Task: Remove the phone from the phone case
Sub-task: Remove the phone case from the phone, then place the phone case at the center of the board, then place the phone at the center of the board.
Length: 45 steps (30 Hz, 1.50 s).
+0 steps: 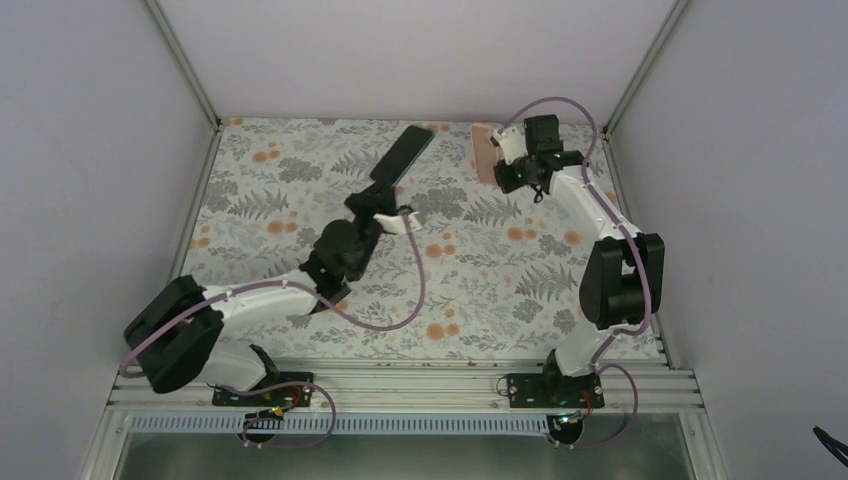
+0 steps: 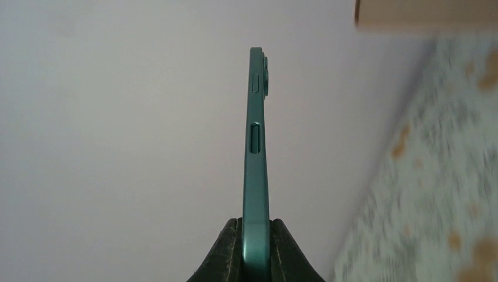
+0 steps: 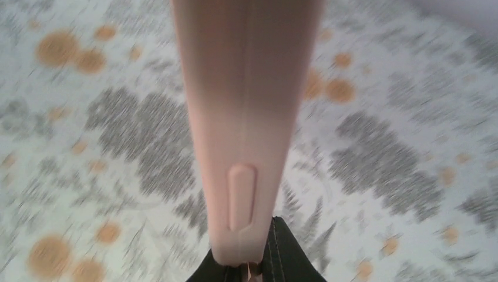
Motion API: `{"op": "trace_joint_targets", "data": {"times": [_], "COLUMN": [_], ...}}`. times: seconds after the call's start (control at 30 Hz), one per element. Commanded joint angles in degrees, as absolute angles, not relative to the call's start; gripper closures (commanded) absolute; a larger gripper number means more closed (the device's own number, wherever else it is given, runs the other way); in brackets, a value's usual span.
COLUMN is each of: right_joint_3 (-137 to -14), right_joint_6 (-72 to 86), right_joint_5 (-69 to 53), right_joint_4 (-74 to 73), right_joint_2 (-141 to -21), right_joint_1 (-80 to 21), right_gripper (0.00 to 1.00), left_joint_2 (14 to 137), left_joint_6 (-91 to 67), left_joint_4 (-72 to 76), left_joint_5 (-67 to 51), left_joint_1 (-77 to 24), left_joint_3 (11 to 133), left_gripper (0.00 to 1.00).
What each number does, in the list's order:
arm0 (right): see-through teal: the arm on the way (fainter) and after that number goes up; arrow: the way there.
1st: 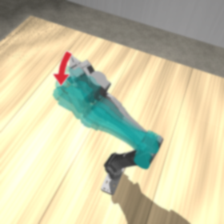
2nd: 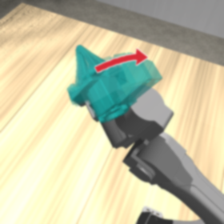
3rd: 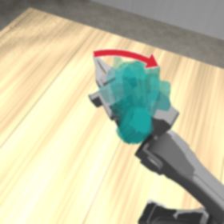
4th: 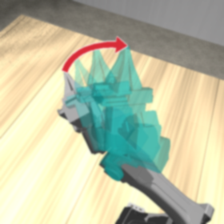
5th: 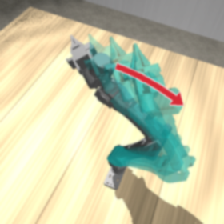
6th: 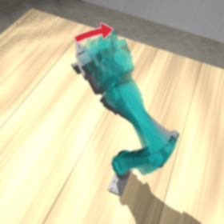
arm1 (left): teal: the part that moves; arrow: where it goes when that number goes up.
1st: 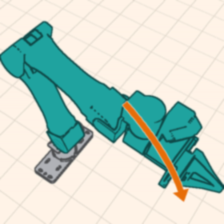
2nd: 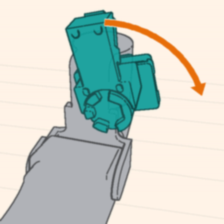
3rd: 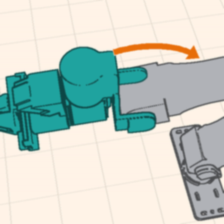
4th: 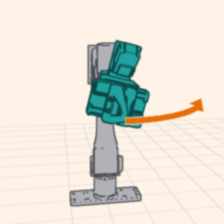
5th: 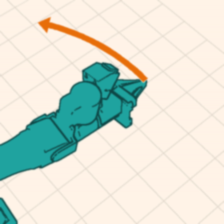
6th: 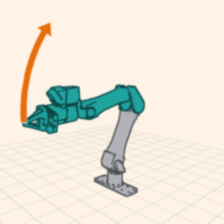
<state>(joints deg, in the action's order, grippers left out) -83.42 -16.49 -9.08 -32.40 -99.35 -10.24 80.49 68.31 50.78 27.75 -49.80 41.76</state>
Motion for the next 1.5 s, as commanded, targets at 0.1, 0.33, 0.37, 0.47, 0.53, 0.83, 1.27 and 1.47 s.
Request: {"op": "trace_joint_targets", "data": {"times": [0.1,0.33,0.37,0.47,0.53,0.83,1.27,1.47], "right_joint_3": [-76.02,-66.24,-65.44,-64.62,-64.51,-66.09,-74.42,-79.88], "right_joint_6": [-27.09,-28.55,-28.08,-26.21,-24.95,-23.11,-26.45,-27.55], "right_joint_5": [-26.17,-27.32,-27.18,-26.74,-25.51,-16.1,-9.97,-12.32], "right_joint_4": [-51.24,-53.42,-52.69,-50.76,-49.49,-46.24,-51.51,-57.14], "right_joint_2": [-92.45,-93.5,-93.78,-94.82,-97.31,-100.58,-93.33,-94.19], "right_joint_1": [-8.43,-8.25,-8.11,-7.79,-7.38,-1.48,-2.64,-9.32], "right_gripper": [0.96,0.97,0.97,0.97,0.97,0.48,0.0,0.0], "left_joint_2": [67.59,62.94,63.59,67.43,70.81,74.91,44.42,60.7], "left_joint_6": [77.41,80.92,81.84,83.59,86.02,92.6,66.25,59.08], "left_joint_4": [54.55,47.66,46.76,50.09,55.77,58.66,-18.36,-39.74], "left_joint_5": [32.57,24.29,23.64,25.65,26.31,26.67,-8.77,-18.58], "left_joint_1": [-35.51,-18.02,-16.53,-15.26,-15.2,-15.0,-15.4,-15.15], "left_joint_3": [24.96,13.19,11.79,7.07,3.88,-4.01,27.97,50.02], "left_gripper": [0.98,0.98,0.98,0.98,0.98,0.69,0.0,0.0]}}
